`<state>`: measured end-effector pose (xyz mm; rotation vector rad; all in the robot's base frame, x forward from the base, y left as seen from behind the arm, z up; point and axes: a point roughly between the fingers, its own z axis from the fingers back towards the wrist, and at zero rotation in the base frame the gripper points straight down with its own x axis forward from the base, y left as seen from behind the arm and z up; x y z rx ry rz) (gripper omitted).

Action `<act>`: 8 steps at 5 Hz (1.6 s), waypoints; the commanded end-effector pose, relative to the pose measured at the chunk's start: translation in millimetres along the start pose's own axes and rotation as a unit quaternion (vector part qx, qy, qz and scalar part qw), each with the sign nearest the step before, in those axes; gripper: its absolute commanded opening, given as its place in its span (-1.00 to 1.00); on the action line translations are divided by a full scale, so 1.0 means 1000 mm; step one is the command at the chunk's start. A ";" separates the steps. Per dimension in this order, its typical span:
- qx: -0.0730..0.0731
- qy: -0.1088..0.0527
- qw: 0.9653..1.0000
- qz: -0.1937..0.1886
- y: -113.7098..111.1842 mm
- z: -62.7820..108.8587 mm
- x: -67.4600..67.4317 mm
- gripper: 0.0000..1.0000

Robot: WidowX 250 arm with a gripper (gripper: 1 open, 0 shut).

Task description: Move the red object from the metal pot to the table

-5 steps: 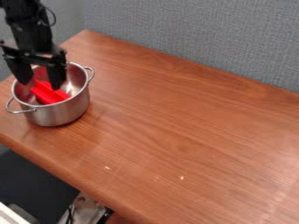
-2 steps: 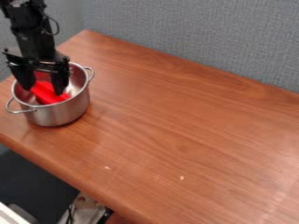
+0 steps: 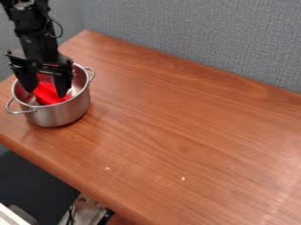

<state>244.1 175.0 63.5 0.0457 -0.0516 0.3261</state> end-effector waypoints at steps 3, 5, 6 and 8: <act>0.013 -0.023 1.000 -0.005 0.001 0.012 0.015 1.00; 0.017 -0.025 1.000 -0.003 0.002 0.012 0.017 1.00; 0.018 -0.026 0.999 -0.002 0.003 0.012 0.019 1.00; 0.020 -0.027 0.999 0.000 0.003 0.012 0.020 1.00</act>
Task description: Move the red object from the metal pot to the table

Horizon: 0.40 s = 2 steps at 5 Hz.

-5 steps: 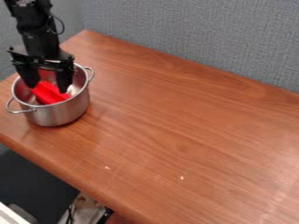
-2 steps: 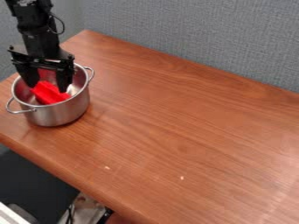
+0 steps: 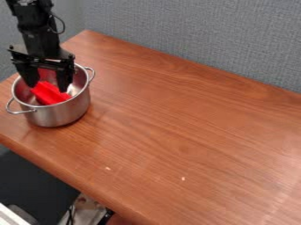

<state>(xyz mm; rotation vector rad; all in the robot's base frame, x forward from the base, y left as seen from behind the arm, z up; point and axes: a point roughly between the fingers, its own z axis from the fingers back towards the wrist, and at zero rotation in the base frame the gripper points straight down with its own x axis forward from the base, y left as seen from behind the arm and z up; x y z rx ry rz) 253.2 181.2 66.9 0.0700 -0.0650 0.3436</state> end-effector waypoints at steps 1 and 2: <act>0.011 -0.019 1.000 -0.007 0.001 0.009 0.010 1.00; 0.012 -0.019 1.000 -0.006 0.001 0.008 0.011 1.00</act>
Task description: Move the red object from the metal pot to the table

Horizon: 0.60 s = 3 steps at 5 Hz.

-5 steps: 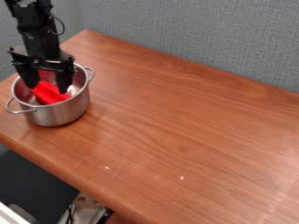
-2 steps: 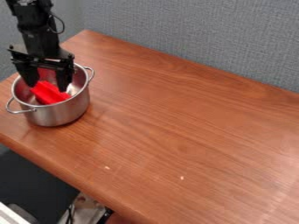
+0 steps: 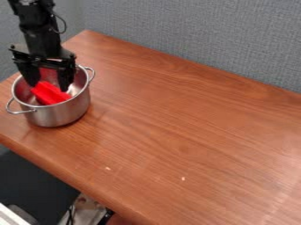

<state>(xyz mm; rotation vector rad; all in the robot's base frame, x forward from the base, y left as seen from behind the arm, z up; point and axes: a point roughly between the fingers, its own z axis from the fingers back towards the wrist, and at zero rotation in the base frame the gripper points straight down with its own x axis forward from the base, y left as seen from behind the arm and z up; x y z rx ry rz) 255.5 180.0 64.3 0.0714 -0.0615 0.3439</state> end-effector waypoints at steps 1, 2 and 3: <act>0.012 -0.021 1.000 -0.003 0.004 0.011 0.010 1.00; 0.017 -0.014 1.000 -0.001 0.005 0.003 0.010 1.00; 0.022 -0.009 1.000 0.000 0.005 -0.004 0.010 -1.00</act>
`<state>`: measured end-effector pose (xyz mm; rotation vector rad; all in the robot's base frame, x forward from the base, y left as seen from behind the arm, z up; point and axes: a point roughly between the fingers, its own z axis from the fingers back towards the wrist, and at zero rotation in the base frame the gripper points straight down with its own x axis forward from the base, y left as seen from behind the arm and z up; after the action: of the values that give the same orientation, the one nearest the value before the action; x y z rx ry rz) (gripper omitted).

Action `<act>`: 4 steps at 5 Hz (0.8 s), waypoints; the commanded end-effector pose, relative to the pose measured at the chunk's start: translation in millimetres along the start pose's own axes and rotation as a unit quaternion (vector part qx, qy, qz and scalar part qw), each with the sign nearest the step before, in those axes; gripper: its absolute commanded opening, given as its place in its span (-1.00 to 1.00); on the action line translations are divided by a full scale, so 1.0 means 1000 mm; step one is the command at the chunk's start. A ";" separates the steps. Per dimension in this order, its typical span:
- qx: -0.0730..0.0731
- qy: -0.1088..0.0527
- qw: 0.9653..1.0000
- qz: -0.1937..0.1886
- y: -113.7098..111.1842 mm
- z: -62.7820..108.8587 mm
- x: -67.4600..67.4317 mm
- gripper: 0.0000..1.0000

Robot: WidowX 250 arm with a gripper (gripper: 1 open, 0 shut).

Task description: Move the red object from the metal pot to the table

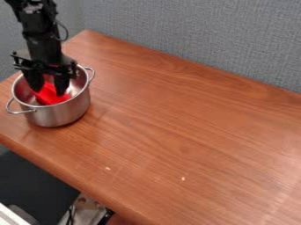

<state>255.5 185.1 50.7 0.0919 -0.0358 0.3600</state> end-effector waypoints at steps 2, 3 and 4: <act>0.006 -0.022 1.000 -0.002 -0.001 0.019 0.008 -1.00; 0.001 -0.025 1.000 0.003 -0.004 0.030 0.007 -1.00; -0.003 -0.028 1.000 0.008 -0.006 0.042 0.006 -1.00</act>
<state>255.5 176.0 73.0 0.0702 -0.0340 0.3812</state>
